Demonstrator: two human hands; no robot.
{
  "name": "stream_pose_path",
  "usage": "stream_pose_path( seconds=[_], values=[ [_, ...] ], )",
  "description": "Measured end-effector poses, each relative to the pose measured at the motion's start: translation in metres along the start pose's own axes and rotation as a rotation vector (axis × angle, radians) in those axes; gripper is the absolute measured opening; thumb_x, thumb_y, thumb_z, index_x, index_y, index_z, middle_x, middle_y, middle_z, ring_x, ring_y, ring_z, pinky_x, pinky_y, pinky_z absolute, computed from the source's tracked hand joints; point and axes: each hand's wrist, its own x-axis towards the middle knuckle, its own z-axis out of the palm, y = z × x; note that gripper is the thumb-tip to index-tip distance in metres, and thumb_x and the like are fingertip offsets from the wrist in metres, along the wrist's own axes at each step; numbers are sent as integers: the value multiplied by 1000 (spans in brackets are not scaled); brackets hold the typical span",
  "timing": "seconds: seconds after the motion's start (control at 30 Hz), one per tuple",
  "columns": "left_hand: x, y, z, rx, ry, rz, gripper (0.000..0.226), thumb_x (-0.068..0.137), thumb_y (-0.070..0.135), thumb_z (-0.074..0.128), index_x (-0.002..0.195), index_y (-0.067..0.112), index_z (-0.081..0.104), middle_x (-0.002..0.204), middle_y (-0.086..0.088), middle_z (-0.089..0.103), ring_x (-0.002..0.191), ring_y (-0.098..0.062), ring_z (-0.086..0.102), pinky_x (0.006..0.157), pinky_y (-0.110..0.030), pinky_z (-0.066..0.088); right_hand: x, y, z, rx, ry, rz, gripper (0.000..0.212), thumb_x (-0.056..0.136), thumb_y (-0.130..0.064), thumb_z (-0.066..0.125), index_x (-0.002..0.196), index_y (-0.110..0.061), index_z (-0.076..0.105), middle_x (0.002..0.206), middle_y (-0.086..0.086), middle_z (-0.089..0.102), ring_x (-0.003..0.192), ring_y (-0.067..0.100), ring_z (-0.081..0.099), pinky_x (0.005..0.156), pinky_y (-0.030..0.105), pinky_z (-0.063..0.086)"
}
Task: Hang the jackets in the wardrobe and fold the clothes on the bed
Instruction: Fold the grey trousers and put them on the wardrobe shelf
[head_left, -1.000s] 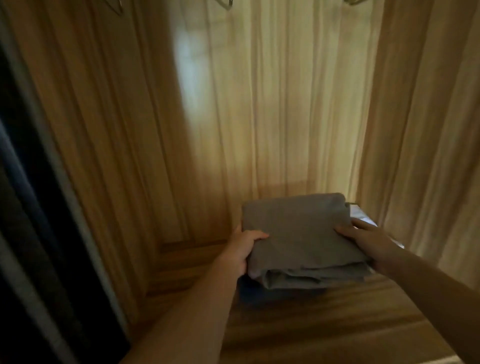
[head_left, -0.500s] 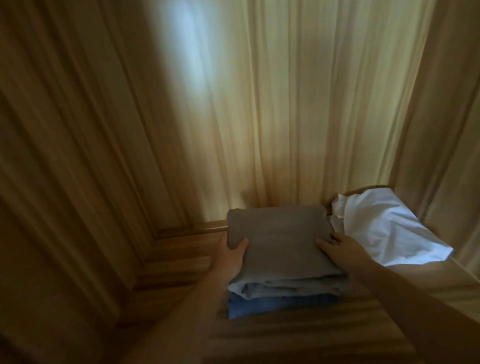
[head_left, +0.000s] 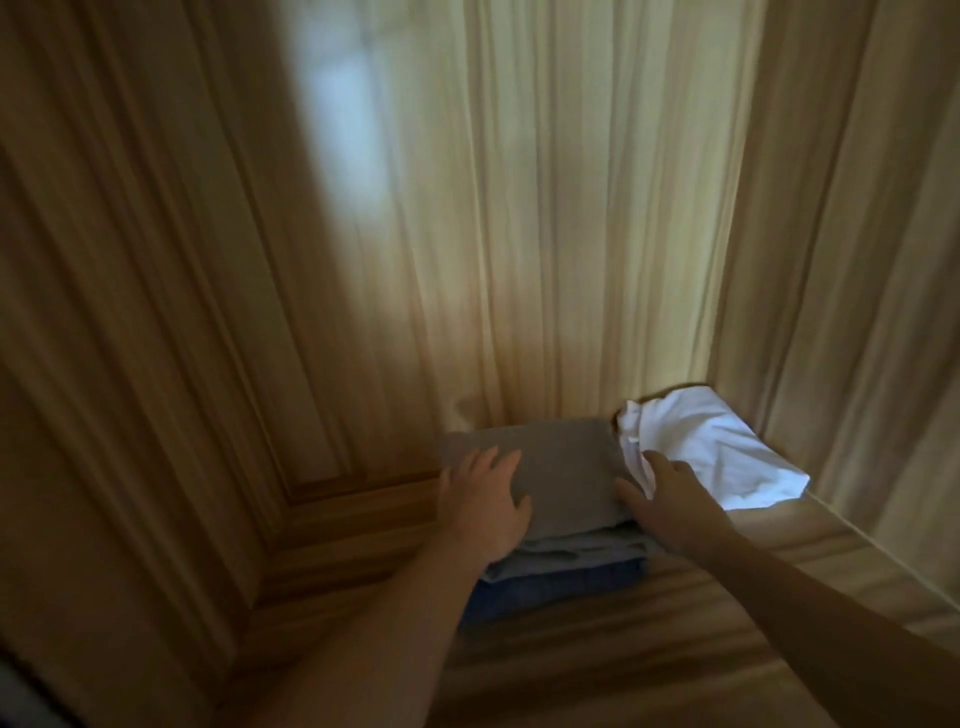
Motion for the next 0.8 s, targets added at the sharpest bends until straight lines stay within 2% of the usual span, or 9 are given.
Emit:
stream_pose_path(
  seconds=[0.13,0.23,0.3,0.4,0.63,0.73,0.8],
  values=[
    [-28,19,-1,-10,-40,182,59,95,47,44,149,36,26,160,5,21,147,-20,15,119,-46,11,-64,-6,-26,-260,103,-62,60,88,-55,51,141,-31,34,127,4,53,111,28,56,87,42,47],
    [-60,37,-2,-79,-11,336,56,92,40,49,145,34,34,155,4,30,142,-21,25,114,-42,20,-128,-9,-45,-414,103,-7,62,87,-54,52,141,-31,33,128,2,53,114,27,55,89,37,44],
    [-91,53,0,-114,-4,452,53,87,37,52,139,33,42,147,5,39,134,-21,35,108,-39,28,-181,-14,-56,-495,152,92,62,85,-56,50,140,-34,31,133,-1,49,121,25,52,96,37,42],
    [-142,82,-2,-186,-11,535,49,82,37,54,131,31,50,138,6,48,128,-21,44,102,-39,37,-264,-17,-72,-534,230,245,61,85,-55,49,141,-36,31,140,-3,47,127,25,48,102,40,39],
    [-253,141,-22,-368,-138,831,51,81,39,55,132,32,51,137,7,48,127,-21,47,101,-42,40,-459,-20,-108,-598,331,570,61,92,-57,42,146,-31,27,144,-2,41,127,23,45,102,41,37],
    [-307,164,-32,-428,-225,949,56,83,33,59,137,25,50,143,2,44,133,-22,40,108,-42,34,-548,-27,-117,-588,421,687,60,92,-58,41,144,-32,29,142,-3,42,127,23,44,101,41,36],
    [-354,178,-39,-446,-249,1022,57,85,35,57,140,26,46,145,4,43,135,-20,38,108,-41,34,-614,-36,-117,-601,469,763,59,92,-57,42,144,-32,30,141,-3,43,125,23,46,100,40,38]
  ],
)
